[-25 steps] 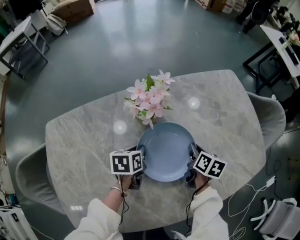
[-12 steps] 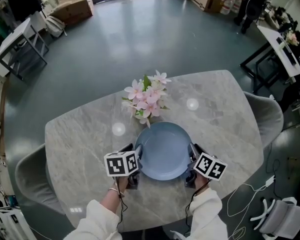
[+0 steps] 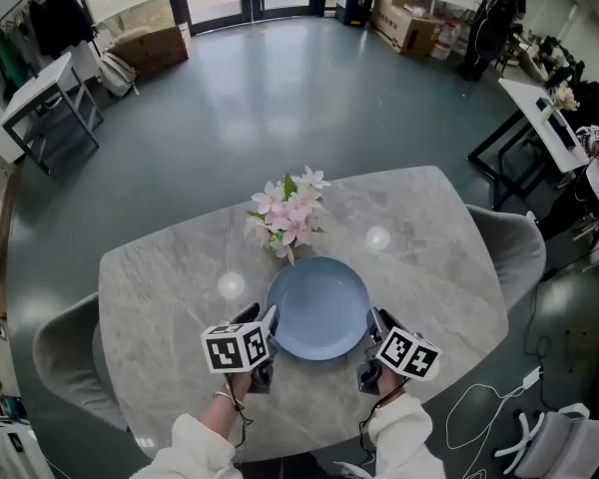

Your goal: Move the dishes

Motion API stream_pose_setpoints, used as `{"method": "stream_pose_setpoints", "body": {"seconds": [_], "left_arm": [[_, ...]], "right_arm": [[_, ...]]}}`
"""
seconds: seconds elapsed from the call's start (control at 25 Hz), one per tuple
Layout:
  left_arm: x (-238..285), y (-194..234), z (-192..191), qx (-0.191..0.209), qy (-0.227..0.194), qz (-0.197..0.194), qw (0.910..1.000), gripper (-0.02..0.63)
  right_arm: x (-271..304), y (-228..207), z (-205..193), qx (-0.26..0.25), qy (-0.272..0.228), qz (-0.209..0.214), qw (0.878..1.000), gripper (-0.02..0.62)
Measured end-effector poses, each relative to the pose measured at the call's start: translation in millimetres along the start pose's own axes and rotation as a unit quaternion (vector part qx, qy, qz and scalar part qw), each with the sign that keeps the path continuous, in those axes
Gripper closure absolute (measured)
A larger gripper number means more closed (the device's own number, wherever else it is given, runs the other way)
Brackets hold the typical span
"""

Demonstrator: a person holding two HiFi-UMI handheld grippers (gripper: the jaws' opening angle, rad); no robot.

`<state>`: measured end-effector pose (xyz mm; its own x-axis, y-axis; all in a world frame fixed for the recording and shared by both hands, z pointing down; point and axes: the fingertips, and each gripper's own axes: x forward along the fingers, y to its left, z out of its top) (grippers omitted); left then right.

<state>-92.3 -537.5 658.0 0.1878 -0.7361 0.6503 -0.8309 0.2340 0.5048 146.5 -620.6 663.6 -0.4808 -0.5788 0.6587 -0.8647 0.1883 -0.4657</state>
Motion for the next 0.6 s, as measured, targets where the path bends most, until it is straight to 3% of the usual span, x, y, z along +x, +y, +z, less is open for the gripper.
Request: {"method": "stream_pose_setpoints", "body": {"seconds": [0.2,0.4,0.6], "left_arm": [[-34,-27,-8,0.022,-0.011,-0.007,0.9997,0.442],[-68,-53,-19,0.043,-0.022,-0.017,0.9987,0.457],[-102,-72,-26,0.061,-0.046,-0.017,0.9969,0.520]], "right_arm": [[-31,26,-16,-0.013,0.009,0.017,1.000,0.456],[-68,41,-22,-0.061,-0.018,0.010,0.998,0.496],[-104,50,-25,-0.062,-0.043,0.021,0.997,0.509]]}}
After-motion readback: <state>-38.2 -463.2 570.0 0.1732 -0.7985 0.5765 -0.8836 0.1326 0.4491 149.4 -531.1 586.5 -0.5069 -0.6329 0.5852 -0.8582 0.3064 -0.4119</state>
